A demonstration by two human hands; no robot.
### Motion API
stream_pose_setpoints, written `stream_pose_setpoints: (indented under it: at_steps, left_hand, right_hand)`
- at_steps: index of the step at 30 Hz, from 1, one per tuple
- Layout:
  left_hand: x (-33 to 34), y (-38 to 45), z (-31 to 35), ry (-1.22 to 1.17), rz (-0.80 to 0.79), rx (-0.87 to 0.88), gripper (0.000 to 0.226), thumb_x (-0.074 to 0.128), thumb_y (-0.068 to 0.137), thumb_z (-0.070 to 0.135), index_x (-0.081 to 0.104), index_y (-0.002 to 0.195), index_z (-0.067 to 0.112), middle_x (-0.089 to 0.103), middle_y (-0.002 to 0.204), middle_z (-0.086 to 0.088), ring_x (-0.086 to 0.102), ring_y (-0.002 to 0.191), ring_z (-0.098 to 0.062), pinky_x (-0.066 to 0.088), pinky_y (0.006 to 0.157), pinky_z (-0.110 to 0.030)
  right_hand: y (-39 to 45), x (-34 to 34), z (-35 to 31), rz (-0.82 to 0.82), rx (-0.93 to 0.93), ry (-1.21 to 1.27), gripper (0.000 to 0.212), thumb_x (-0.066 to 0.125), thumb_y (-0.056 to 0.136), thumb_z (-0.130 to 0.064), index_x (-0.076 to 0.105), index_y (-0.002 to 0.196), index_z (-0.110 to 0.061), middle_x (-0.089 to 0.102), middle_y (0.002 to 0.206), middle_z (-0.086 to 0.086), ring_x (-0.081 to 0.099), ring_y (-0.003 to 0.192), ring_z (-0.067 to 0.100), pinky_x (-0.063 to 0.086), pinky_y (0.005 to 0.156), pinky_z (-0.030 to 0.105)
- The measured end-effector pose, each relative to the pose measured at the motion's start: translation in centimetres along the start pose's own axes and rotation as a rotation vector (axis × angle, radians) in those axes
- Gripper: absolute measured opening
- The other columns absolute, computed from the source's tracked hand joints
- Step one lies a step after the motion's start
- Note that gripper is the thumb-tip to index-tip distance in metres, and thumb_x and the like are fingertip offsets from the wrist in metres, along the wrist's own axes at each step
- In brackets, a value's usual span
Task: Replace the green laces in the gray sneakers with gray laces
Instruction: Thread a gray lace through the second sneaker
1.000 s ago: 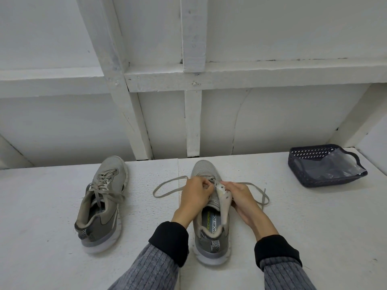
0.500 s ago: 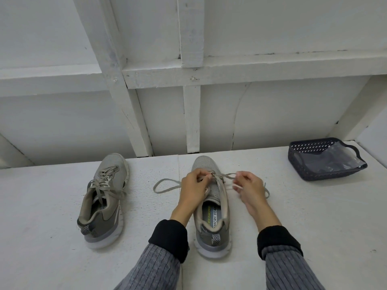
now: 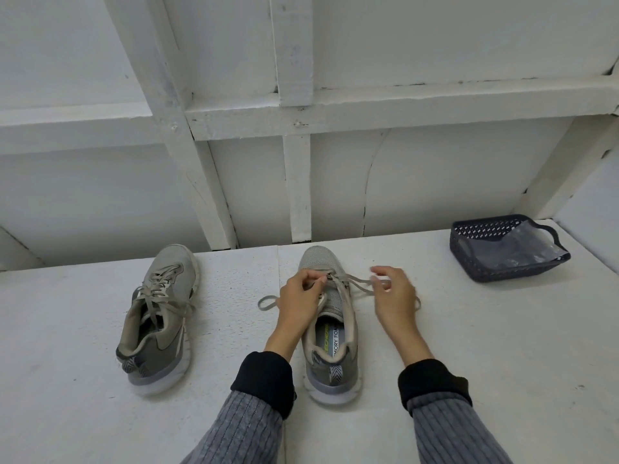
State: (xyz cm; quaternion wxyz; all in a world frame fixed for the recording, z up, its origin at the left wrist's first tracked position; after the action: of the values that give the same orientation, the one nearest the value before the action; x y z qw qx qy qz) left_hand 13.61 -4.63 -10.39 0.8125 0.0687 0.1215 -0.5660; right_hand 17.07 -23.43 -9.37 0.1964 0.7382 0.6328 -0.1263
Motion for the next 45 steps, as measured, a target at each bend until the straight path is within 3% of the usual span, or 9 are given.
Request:
stream_pose_setpoints:
  at_steps: [7,12,17,23,27,33,37,40,45]
  left_hand:
    - [0.0,-0.1,0.0,0.041,-0.006,-0.005,0.007,0.063,0.095,0.021,0.07,0.092,0.022,0.073,0.089,0.008,0.066,0.087,-0.004,0.049,0.078,-0.021]
    - [0.0,-0.1,0.1,0.079,-0.006,-0.006,0.01,0.064,0.094,0.025,0.069,0.085,0.029,0.068,0.078,0.016,0.064,0.082,-0.004,0.048,0.081,-0.023]
    - [-0.7,0.0,0.5,0.171,0.009,0.035,0.015,0.063,0.094,0.034,0.066,0.08,0.041,0.068,0.08,0.025,0.06,0.087,0.01,0.04,0.1,-0.047]
    - [-2.9,1.0,0.6,0.083,-0.024,0.102,0.021,0.061,0.095,0.023,0.067,0.093,0.043,0.07,0.093,0.027,0.063,0.095,0.008,0.045,0.102,-0.048]
    - [-5.3,1.3,0.7,0.135,0.147,0.168,0.024,0.062,0.095,0.022,0.064,0.092,0.045,0.068,0.095,0.03,0.061,0.094,0.006,0.044,0.1,-0.052]
    - [-6.7,0.2,1.2,0.088,0.427,0.167,0.007,0.066,0.092,0.017,0.069,0.095,0.023,0.069,0.093,0.013,0.063,0.087,-0.001,0.055,0.081,-0.027]
    - [-4.8,0.0,0.8,0.008,0.333,0.075,0.002,0.069,0.091,0.019,0.069,0.091,0.021,0.069,0.087,0.011,0.065,0.081,-0.01,0.046,0.065,-0.007]
    - [-2.8,-0.4,0.1,-0.064,0.155,-0.005,0.011,0.073,0.088,0.026,0.068,0.096,0.02,0.07,0.091,0.007,0.067,0.088,-0.011,0.051,0.073,-0.015]
    - [-1.0,-2.6,-1.1,-0.209,-0.05,-0.027,0.041,0.073,0.085,0.038,0.053,0.119,0.025,0.057,0.121,0.01,0.054,0.115,-0.001,0.045,0.093,-0.018]
  right_hand:
    - [-0.1,4.0,-1.5,-0.318,-0.091,-0.053,0.016,0.057,0.095,-0.01,0.071,0.101,-0.012,0.066,0.09,-0.003,0.058,0.08,0.005,0.041,0.066,0.007]
    - [1.3,0.8,0.6,-0.002,0.025,-0.162,0.013,0.054,0.096,-0.012,0.065,0.091,-0.009,0.062,0.093,0.005,0.056,0.082,0.016,0.042,0.068,0.018]
    - [1.3,-1.9,1.9,0.158,0.129,-0.386,0.017,0.049,0.098,-0.01,0.064,0.104,-0.008,0.056,0.111,0.009,0.056,0.094,0.025,0.047,0.072,0.034]
    - [0.5,3.0,-2.9,-0.292,-0.219,-0.12,0.022,0.055,0.096,-0.012,0.067,0.115,-0.012,0.066,0.11,-0.002,0.058,0.1,0.009,0.044,0.085,0.019]
    - [0.4,3.9,-2.1,-0.397,-0.179,-0.141,0.017,0.056,0.095,-0.01,0.071,0.104,-0.012,0.066,0.094,-0.007,0.057,0.087,0.005,0.037,0.068,0.002]
    - [0.9,1.0,-0.4,-0.123,0.019,-0.015,0.01,0.055,0.096,-0.011,0.061,0.089,-0.01,0.06,0.08,-0.003,0.053,0.074,0.009,0.039,0.06,0.006]
    - [0.7,0.0,1.5,0.022,0.343,0.422,0.011,0.045,0.1,-0.01,0.054,0.096,-0.006,0.061,0.093,0.006,0.063,0.085,0.019,0.055,0.081,0.031]
    - [0.6,0.3,0.7,-0.035,0.439,0.798,0.01,0.038,0.102,-0.006,0.048,0.1,-0.005,0.063,0.091,0.012,0.067,0.08,0.027,0.056,0.082,0.038]
    - [0.2,1.4,-0.7,-0.189,0.311,0.459,0.009,0.044,0.101,-0.017,0.052,0.097,-0.015,0.048,0.072,0.002,0.043,0.052,0.01,0.047,0.057,0.024]
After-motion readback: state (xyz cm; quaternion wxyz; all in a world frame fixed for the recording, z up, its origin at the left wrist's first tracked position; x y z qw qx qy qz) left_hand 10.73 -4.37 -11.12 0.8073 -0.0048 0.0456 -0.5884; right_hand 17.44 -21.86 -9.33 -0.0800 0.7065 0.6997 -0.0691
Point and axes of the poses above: each hand's wrist, its own y-axis towards the middle knuckle, its own x-axis out of the palm, z = x × y, the point moved 5 cm from there along y, towards the middle knuckle
